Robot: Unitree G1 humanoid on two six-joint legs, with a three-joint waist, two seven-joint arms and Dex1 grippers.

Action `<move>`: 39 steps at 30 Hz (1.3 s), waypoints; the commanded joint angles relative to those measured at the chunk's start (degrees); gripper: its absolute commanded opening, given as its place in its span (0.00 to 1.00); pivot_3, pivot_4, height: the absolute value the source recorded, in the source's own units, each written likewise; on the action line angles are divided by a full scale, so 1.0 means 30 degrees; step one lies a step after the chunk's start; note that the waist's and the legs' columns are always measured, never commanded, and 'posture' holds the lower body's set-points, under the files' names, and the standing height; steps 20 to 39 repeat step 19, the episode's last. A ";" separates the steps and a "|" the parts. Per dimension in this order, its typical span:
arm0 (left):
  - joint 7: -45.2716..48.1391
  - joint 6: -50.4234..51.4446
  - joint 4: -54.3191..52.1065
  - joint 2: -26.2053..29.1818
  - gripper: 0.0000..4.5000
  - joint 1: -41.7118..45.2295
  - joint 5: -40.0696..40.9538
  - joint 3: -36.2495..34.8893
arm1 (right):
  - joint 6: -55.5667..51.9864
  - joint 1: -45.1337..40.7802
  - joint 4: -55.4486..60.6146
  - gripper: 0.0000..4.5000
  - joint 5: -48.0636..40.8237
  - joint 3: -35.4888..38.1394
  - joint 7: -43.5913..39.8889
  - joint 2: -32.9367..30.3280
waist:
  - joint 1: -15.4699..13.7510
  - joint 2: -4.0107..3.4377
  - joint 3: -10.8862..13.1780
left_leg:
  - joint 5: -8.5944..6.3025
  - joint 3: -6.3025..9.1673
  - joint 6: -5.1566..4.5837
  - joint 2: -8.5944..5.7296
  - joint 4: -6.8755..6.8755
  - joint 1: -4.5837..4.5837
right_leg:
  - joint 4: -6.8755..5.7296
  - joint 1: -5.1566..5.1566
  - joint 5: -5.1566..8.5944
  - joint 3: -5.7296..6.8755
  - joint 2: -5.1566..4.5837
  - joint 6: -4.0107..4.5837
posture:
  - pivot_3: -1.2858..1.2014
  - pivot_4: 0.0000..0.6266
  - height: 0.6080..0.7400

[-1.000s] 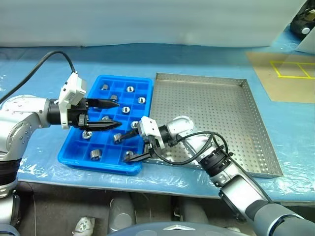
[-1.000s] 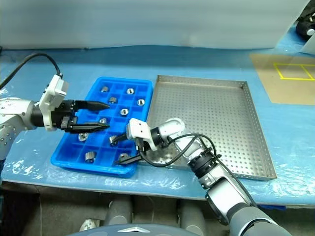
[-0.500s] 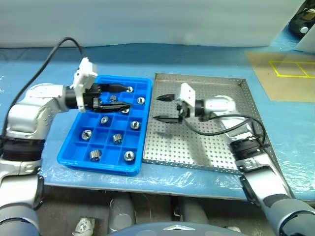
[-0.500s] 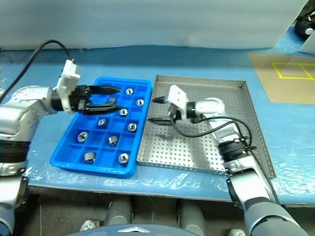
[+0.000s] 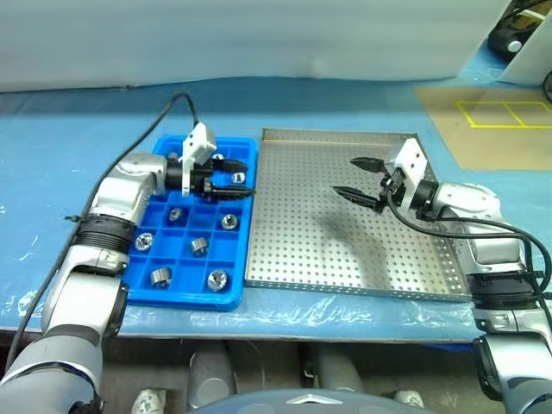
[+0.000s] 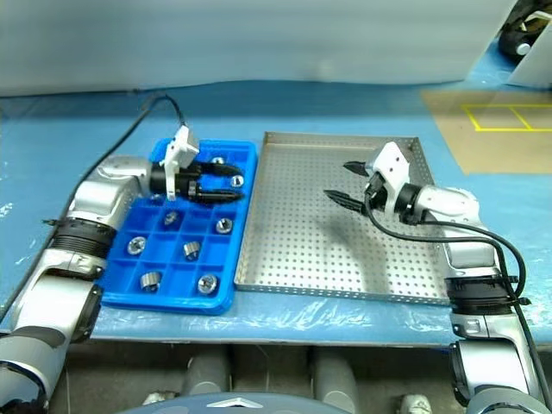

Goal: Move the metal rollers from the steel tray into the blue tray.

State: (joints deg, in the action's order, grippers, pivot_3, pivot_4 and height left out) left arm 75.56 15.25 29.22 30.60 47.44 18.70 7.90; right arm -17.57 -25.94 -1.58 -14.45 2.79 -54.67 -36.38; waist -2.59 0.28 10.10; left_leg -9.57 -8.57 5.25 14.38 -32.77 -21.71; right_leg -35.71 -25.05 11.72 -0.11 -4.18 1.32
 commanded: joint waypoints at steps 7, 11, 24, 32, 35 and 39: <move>-0.1701 -0.0952 -0.0101 -0.0073 0.82 -0.1218 -0.0783 -0.1056 | 0.1201 -0.0991 -0.0512 0.85 0.0403 -0.0072 0.1068 0.0211 | 0.0059 0.0000 0.0000 | -0.0001 0.0000 -0.0002 -0.0008 -0.0006 0.0007 | -0.0003 0.0005 -0.0004 -0.0005 -0.0004 -0.0006 | 0.46 0.24 1.00; -0.1895 -0.0918 -0.0411 0.0300 0.82 -0.1584 -0.0822 -0.1392 | 0.1723 -0.1569 -0.1239 0.85 0.0599 -0.0506 0.0861 0.0457 | -0.0014 -0.0001 0.0000 | -0.0005 0.0001 -0.0008 -0.0009 -0.0007 0.0004 | -0.0001 0.0006 -0.0004 0.0004 -0.0007 -0.0005 | 0.47 0.24 1.00; -0.2419 -0.0872 -0.0867 0.0587 0.82 -0.1991 -0.0804 -0.2007 | 0.2529 -0.2068 -0.2250 0.85 0.0913 -0.0814 0.1103 0.0955 | -0.0181 -0.0001 0.0000 | -0.0015 0.0000 -0.0025 -0.0017 -0.0010 -0.0012 | 0.0008 0.0004 -0.0003 0.0010 -0.0013 -0.0004 | 0.48 0.24 1.00; -0.2419 -0.0872 -0.0867 0.0587 0.82 -0.1991 -0.0804 -0.2007 | 0.2529 -0.2068 -0.2250 0.85 0.0913 -0.0814 0.1103 0.0955 | -0.0181 -0.0001 0.0000 | -0.0015 0.0000 -0.0025 -0.0017 -0.0010 -0.0012 | 0.0008 0.0004 -0.0003 0.0010 -0.0013 -0.0004 | 0.48 0.24 1.00; -0.2419 -0.0872 -0.0867 0.0587 0.82 -0.1991 -0.0804 -0.2007 | 0.2529 -0.2068 -0.2250 0.85 0.0913 -0.0814 0.1103 0.0955 | -0.0181 -0.0001 0.0000 | -0.0015 0.0000 -0.0025 -0.0017 -0.0010 -0.0012 | 0.0008 0.0004 -0.0003 0.0010 -0.0013 -0.0004 | 0.48 0.24 1.00; -0.2419 -0.0872 -0.0867 0.0587 0.82 -0.1991 -0.0804 -0.2007 | 0.2529 -0.2068 -0.2250 0.85 0.0913 -0.0814 0.1103 0.0955 | -0.0181 -0.0001 0.0000 | -0.0015 0.0000 -0.0025 -0.0017 -0.0010 -0.0012 | 0.0008 0.0004 -0.0003 0.0010 -0.0013 -0.0004 | 0.48 0.24 1.00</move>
